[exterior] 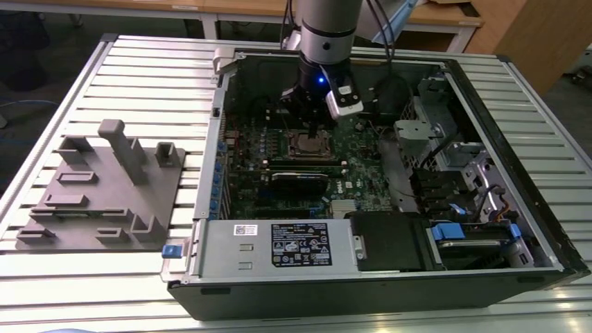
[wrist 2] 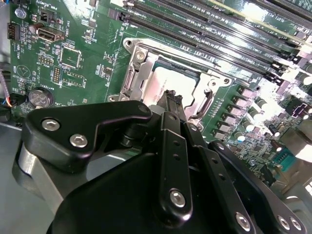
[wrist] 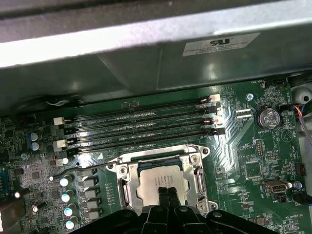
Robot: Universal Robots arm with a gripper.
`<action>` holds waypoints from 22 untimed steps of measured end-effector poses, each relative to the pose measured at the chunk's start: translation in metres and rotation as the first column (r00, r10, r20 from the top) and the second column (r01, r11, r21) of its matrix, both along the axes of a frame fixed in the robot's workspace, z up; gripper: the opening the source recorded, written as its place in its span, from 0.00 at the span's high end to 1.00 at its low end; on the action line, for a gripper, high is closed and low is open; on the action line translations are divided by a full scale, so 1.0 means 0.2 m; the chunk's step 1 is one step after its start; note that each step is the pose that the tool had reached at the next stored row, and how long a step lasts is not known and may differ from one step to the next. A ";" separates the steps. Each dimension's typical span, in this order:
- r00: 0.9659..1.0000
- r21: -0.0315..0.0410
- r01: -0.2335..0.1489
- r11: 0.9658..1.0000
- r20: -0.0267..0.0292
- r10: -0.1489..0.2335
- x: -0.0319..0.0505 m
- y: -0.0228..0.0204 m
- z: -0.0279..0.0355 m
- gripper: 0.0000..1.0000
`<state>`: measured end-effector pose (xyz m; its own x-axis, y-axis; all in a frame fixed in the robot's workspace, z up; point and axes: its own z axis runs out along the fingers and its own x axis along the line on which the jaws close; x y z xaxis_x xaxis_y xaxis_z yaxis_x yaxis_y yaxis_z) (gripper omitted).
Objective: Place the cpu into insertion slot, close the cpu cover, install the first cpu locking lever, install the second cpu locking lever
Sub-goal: 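Install the first cpu locking lever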
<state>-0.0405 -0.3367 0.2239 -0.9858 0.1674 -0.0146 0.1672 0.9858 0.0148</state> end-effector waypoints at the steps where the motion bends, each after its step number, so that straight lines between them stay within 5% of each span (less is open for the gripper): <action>1: 1.000 0.000 0.000 1.000 0.000 0.000 0.000 0.000 0.003 0.89; 22: 1.000 0.000 0.000 1.000 0.000 0.000 -0.025 0.000 0.013 0.89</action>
